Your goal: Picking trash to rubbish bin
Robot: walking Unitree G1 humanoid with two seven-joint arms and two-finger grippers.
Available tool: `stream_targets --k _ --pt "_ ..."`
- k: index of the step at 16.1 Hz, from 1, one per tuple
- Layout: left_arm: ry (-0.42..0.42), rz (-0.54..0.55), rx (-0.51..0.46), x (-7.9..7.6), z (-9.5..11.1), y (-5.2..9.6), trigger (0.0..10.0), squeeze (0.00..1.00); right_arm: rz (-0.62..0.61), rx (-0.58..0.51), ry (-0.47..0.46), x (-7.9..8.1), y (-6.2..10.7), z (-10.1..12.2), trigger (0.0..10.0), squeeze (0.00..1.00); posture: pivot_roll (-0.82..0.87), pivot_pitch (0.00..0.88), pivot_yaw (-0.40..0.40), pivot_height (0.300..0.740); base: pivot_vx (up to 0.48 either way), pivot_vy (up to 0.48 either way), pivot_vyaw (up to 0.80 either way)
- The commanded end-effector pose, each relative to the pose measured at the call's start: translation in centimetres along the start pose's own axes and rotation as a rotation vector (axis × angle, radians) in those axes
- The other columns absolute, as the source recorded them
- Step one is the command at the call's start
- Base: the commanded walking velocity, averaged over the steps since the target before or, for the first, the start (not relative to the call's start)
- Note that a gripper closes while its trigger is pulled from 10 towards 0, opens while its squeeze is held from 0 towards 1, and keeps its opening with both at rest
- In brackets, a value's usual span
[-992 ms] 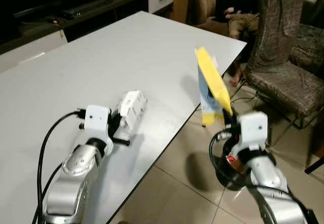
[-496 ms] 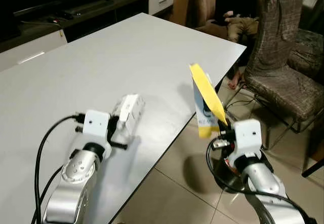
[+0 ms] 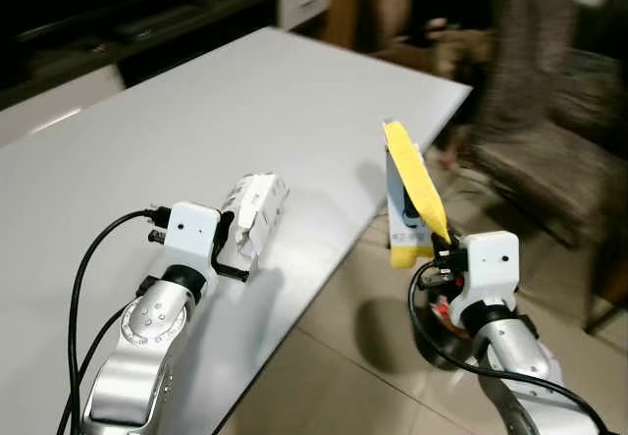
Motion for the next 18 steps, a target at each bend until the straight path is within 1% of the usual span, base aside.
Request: stream_targets --k 1,4,11,14,15,16,17,18 --pt "-0.026 -0.019 -0.011 -0.3 0.3 -0.1 10.0 0.0 -0.021 0.025 -0.016 -0.2 0.6 -0.2 10.0 0.0 -0.08 0.0 0.019 0.74 0.0 -0.409 -0.73" --pt "-0.058 -0.034 -0.006 -0.5 0.2 -0.1 10.0 0.0 -0.017 0.074 -0.008 0.1 0.8 -1.1 10.0 0.0 -0.08 0.0 0.021 0.74 0.0 -0.422 0.0" --pt "-0.063 -0.042 0.001 -0.8 -0.1 -0.4 10.0 0.0 -0.013 0.112 0.011 -0.1 0.9 -1.7 10.0 0.0 -0.08 0.0 0.024 0.74 0.0 -0.455 0.0" --pt "-0.039 -0.038 0.015 -0.8 -0.3 -0.2 10.0 0.0 -0.015 0.113 0.013 -0.3 0.8 -1.5 10.0 0.0 -0.09 0.0 0.026 0.74 0.0 -0.456 0.0" --pt "0.006 -0.046 0.03 -0.8 -0.5 -0.2 10.0 0.0 -0.015 0.113 0.013 -0.3 0.8 -1.5 10.0 0.0 -0.09 0.0 0.027 0.74 0.0 0.0 0.0" --pt "-0.013 -0.048 0.01 -0.8 -0.3 -0.2 10.0 0.0 -0.014 0.113 0.013 -0.3 0.8 -1.5 10.0 0.0 -0.09 0.0 0.03 0.74 0.0 0.0 0.0" --pt "0.024 -0.043 0.025 -0.9 -0.6 -0.4 10.0 0.0 0.004 0.105 0.006 -0.1 0.7 -1.5 10.0 0.0 -0.09 0.0 0.031 0.74 0.0 0.48 0.0" --pt "0.018 -0.063 0.044 -1.2 -0.9 -0.5 10.0 0.0 0.016 0.098 0.001 0.2 0.5 -1.3 10.0 0.0 -0.09 0.0 0.04 0.74 0.0 0.48 0.0"
Point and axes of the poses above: a point about 5 cm out from each wrist's last joint towards the gripper, its own y axis pointing back from the gripper into the wrist, its own z axis along the axis of the wrist's last joint, x = y × z, the point moved 2 cm from there along -y, pointing out of the wrist towards the gripper, and after that the axes turned 7 degrees about -y, right-handed, at the moved point
